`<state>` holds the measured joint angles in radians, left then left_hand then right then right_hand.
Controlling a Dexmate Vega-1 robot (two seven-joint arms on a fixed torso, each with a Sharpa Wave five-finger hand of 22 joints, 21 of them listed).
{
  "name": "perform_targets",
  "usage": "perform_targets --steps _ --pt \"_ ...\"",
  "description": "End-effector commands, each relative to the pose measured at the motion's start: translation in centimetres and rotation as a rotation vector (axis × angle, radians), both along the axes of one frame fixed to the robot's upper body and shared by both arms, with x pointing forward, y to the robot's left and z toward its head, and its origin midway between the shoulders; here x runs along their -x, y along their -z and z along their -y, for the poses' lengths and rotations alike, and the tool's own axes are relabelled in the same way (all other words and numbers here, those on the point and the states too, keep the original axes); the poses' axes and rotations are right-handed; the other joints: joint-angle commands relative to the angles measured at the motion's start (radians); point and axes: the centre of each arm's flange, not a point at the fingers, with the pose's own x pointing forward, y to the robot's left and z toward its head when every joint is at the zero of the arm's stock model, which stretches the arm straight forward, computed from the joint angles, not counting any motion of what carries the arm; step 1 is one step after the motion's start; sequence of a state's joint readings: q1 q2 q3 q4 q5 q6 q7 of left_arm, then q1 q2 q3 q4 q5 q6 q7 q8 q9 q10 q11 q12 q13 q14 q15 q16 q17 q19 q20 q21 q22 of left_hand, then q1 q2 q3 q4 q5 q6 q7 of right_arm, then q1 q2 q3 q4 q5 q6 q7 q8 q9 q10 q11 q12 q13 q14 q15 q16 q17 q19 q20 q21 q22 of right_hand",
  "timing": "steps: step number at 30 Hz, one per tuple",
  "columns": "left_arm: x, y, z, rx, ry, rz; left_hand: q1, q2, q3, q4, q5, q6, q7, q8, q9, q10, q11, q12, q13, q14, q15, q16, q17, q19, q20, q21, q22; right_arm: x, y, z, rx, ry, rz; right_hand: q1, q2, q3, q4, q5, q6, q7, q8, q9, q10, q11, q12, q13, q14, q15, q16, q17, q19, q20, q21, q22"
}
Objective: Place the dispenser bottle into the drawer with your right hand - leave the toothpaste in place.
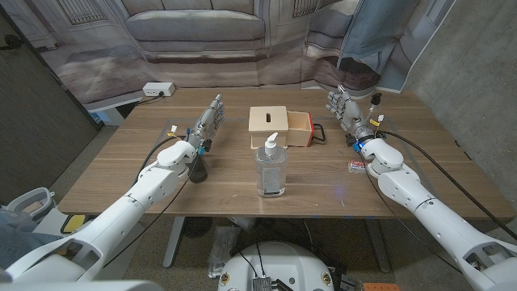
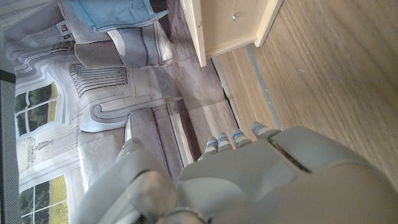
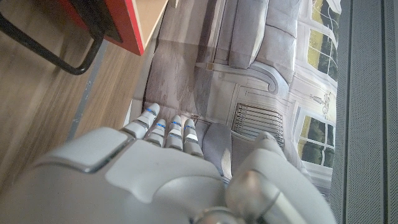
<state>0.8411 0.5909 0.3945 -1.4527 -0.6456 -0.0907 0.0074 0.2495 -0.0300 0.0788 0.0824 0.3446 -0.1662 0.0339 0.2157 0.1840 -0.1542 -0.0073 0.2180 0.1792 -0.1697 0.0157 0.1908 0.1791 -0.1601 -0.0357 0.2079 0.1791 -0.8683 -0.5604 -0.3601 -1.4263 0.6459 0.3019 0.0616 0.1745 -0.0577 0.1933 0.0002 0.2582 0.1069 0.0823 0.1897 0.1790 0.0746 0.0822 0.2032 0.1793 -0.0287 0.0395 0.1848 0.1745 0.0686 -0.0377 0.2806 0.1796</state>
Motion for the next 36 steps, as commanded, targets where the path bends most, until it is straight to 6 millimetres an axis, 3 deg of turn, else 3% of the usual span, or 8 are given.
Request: perform_targets --steps 1,36 --pt "-0.4 0.3 0.0 0.002 0.018 -0.008 0.009 0.000 0.002 -0.006 0.002 -0.037 0.002 -0.002 0.001 0.008 -0.001 0.002 0.006 0.005 0.006 0.006 0.004 0.004 -0.034 0.001 0.003 0.9 -0.8 0.5 0.001 0.016 0.021 0.013 -0.002 0.002 -0.010 -0.003 0.006 -0.003 0.004 0.005 0.010 0.005 0.006 0.002 0.008 0.008 0.003 0.005 0.002 -0.010 -0.002 0.001" --pt "-0.8 -0.5 -0.3 -0.002 0.013 -0.010 0.020 0.004 -0.006 -0.010 -0.001 -0.008 0.004 0.000 0.002 0.034 0.003 0.003 0.006 0.031 0.006 0.008 0.004 0.017 -0.030 0.002 0.003 3.2 -4.3 1.6 -0.004 0.043 0.108 0.015 0.001 -0.002 -0.014 -0.012 0.019 -0.004 0.007 0.005 0.024 0.009 0.009 0.002 0.020 0.014 0.004 0.005 0.007 -0.003 -0.013 0.002"
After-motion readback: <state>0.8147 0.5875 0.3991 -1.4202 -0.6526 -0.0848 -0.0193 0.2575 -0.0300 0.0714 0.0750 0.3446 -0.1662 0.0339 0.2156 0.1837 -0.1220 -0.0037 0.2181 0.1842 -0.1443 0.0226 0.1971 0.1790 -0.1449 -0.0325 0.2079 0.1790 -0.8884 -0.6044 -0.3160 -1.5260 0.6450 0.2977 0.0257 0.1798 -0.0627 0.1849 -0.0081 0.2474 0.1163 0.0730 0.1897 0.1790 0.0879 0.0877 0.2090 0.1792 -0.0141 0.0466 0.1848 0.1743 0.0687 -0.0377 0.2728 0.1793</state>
